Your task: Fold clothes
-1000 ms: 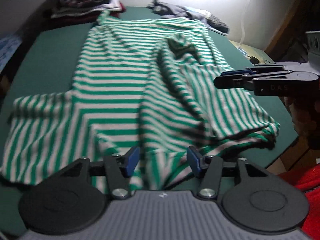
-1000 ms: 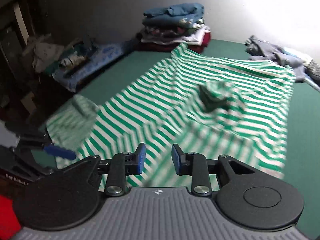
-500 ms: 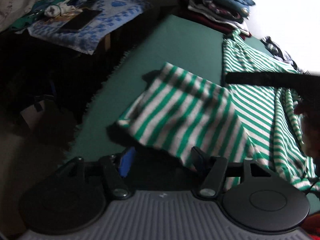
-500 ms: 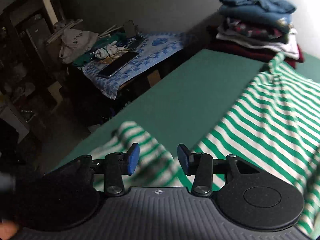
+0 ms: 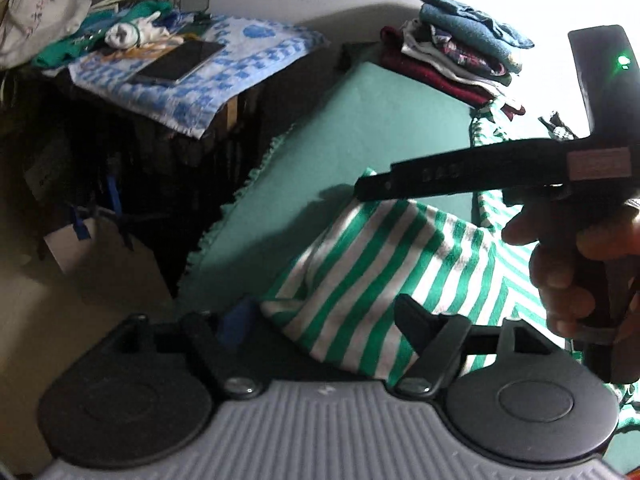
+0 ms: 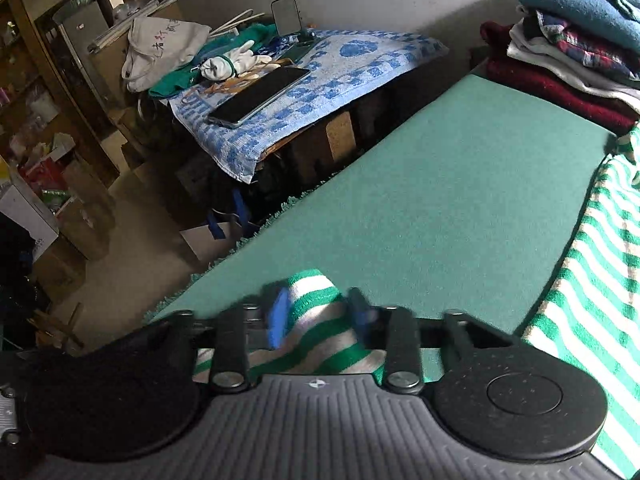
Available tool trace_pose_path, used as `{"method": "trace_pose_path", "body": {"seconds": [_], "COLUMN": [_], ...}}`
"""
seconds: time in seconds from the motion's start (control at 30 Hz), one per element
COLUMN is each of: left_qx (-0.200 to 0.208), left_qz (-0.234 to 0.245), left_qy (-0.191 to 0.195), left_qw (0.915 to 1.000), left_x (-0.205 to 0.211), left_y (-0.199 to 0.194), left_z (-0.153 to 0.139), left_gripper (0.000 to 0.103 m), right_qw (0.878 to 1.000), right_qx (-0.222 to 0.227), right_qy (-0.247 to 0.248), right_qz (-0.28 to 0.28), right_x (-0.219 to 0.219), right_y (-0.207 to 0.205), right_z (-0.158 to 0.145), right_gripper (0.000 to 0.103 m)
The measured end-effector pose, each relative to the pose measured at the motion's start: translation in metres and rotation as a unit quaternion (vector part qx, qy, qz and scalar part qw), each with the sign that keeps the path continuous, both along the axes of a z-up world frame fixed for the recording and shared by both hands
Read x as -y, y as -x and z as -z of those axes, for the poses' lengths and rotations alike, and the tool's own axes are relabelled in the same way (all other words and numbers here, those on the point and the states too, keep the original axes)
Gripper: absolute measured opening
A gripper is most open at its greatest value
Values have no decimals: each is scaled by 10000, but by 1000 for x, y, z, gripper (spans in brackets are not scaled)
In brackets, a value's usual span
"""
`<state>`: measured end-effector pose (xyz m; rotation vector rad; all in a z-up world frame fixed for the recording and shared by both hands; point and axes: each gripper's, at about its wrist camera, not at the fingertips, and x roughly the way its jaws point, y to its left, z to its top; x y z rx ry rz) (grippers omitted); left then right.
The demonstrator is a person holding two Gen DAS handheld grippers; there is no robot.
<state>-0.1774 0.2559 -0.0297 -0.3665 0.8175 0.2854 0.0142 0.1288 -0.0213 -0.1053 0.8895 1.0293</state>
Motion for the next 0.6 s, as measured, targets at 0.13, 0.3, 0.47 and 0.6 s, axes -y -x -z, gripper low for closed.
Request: {"method": "trace_pose_path", "body": {"seconds": [0.13, 0.3, 0.47, 0.6], "left_qx": [46, 356, 816, 1009], "left_qz": [73, 129, 432, 948], "left_qy": [180, 1049, 1112, 981], "left_qw": [9998, 9938, 9895, 9855], "left_x": [-2, -2, 33, 75], "left_y": [-4, -6, -9, -15], "left_z": [-1, -12, -44, -64], "left_gripper": [28, 4, 3, 3], "right_qw": [9998, 9991, 9945, 9877], "right_qx": [0, 1, -200, -363], "right_qy": [-181, -407, -967, -1417], "right_qz": [48, 108, 353, 551], "right_x": [7, 16, 69, 112], "right_y": [-1, -3, -12, -20], "right_z": [-2, -5, -20, -32], "right_gripper": [11, 10, 10, 10]}}
